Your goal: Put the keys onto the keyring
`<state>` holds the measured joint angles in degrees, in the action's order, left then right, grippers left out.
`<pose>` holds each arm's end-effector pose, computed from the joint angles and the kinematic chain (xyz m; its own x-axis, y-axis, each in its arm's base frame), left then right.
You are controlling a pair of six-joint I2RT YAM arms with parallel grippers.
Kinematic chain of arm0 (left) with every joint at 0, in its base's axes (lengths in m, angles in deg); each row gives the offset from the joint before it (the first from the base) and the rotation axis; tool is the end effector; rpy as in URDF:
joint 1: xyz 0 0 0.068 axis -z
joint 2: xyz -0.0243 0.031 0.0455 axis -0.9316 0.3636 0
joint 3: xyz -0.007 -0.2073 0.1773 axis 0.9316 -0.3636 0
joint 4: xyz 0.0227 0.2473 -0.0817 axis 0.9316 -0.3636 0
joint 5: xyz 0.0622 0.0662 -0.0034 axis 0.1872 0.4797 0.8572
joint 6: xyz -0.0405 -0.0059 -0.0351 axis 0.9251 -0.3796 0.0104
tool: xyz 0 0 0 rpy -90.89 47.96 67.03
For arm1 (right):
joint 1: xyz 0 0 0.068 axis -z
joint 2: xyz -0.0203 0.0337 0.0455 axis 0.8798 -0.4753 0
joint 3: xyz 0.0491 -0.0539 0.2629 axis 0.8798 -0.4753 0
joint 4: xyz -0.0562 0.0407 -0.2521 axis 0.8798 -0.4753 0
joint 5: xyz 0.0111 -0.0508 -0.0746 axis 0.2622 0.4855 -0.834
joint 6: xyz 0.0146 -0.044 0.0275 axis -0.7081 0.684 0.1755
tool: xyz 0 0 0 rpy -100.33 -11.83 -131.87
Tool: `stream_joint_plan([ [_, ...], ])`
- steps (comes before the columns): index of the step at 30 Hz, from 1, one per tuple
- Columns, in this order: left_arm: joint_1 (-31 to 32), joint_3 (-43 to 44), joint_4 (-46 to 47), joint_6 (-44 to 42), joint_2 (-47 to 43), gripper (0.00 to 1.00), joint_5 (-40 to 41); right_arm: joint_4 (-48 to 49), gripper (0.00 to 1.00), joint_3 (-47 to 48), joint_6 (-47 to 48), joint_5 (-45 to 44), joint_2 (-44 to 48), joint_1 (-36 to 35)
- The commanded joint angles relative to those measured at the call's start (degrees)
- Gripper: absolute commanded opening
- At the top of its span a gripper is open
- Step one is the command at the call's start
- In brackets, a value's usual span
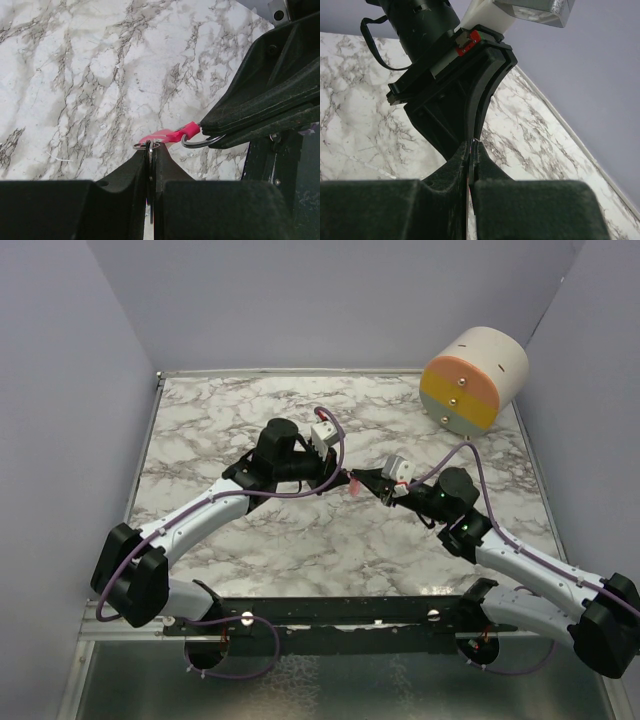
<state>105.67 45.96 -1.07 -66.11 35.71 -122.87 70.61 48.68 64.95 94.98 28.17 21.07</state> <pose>0.2357 -0.2025 0.2953 -0.4047 0.1799 -0.8966 0.8712 0.3738 -0.3182 0.1647 0.1596 0.2872 0.3057 -0.1328 -0.9428 -0.8459 0.4167 -0.3329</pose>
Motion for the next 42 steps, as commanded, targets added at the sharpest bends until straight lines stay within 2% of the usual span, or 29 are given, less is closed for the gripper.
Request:
stream_joint_plan([
  [1, 0.22, 0.08, 1.46, -1.03, -2.13, 0.0, -0.18, 0.66, 0.01, -0.63, -0.67, -0.21, 0.65, -0.39],
  [4, 0.19, -2.83, 4.62, -2.97, -3.44, 0.0, -0.52, 0.5, 0.01, -1.46, -1.76, -1.51, 1.6, -0.4],
  [8, 0.19, -9.27, 14.75, -5.77, -6.29, 0.0, -0.78, 0.9, 0.01, -3.55, -3.99, -5.43, 4.1, -0.4],
  [12, 0.2, -12.45, 20.29, -6.9, -7.33, 0.0, -0.25, 1.22, 0.01, -5.47, -5.5, -8.67, 5.59, -0.4],
  [24, 0.26, -20.66, 37.0, -8.68, -7.39, 0.0, -5.09, 2.14, 0.01, -7.2, -7.37, -7.64, 4.43, -0.4],
  [31, 0.28, -22.93, 42.69, -10.61, -6.45, 0.0, -7.9, 2.15, 0.01, -7.26, -7.38, -6.54, 3.58, -0.4],
  [42, 0.46, -23.53, 44.81, -9.96, -5.24, 0.0, -8.79, 2.66, 0.01, -7.6, -7.39, -5.23, 2.46, -0.4],
])
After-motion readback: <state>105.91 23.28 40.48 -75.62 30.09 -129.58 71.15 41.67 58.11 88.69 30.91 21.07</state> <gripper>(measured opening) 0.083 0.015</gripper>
